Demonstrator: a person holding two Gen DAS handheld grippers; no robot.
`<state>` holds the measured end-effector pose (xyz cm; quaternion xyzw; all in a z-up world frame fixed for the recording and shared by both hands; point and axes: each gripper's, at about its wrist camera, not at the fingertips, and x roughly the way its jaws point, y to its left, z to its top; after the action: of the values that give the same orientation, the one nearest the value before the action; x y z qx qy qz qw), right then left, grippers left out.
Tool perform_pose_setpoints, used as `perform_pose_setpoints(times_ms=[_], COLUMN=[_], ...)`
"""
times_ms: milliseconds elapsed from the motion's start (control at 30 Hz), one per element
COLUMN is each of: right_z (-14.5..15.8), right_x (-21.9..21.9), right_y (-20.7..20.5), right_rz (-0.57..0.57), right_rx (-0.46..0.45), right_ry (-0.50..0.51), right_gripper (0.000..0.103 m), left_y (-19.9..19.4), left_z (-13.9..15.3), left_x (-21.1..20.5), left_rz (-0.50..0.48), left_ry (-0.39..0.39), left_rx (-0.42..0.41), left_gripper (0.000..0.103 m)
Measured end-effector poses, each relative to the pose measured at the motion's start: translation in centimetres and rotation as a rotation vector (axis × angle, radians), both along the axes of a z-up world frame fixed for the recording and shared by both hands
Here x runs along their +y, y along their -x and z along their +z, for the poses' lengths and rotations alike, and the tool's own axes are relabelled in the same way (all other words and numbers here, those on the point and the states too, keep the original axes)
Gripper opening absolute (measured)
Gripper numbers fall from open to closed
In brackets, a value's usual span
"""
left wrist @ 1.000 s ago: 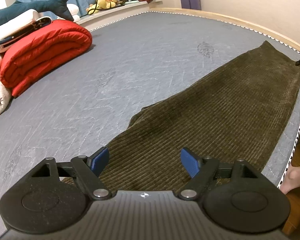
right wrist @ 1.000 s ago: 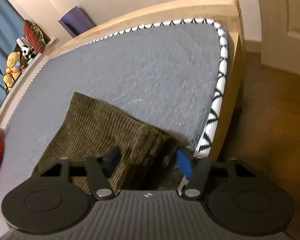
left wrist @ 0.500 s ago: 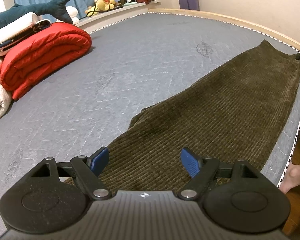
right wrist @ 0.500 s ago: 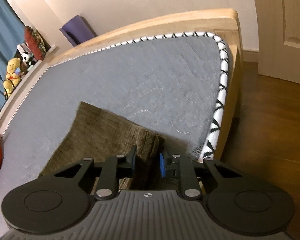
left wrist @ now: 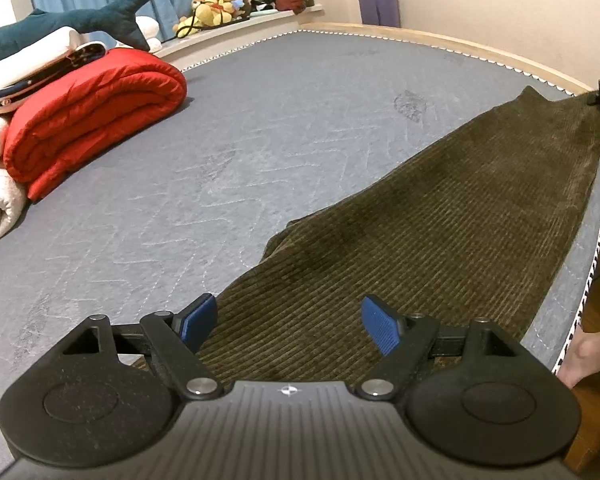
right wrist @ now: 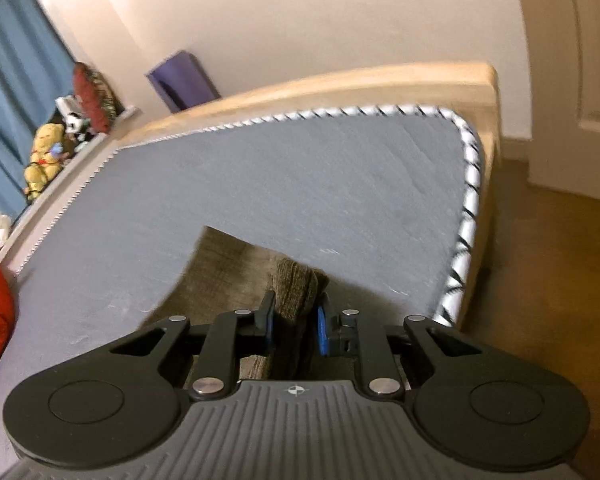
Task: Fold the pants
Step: 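Grasp the folded leg end with the right gripper and lift it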
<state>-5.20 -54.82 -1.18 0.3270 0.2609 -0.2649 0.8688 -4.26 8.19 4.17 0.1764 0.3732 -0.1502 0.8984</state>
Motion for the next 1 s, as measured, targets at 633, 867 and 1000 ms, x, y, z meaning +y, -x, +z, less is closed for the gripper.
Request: perform_pose_setpoints(times_ms=[633,867,1000], right_z=[-1.5,-2.1,-3.4], right_x=[-0.8,-1.3,-1.7], right_y=[0.2,0.2,0.0], right_rz=[-0.049,-0.059,-0.067], right_rx=[0.077,0.102,0.162], right_ry=[-0.035,-0.051,-0.094], right_gripper=[0.020,0.026,0.066], left_y=[0.1,0.0,0.0], left_z=[-0.3,-0.6,-0.8], left_x=[-0.2,-0.3,-0.4], left_rz=[-0.008,-0.006,-0.011], left_ry=[-0.019,-0.029,-0.034], left_rx=[0.006,0.016,0.019], left_gripper=[0.086,0.086,0.086])
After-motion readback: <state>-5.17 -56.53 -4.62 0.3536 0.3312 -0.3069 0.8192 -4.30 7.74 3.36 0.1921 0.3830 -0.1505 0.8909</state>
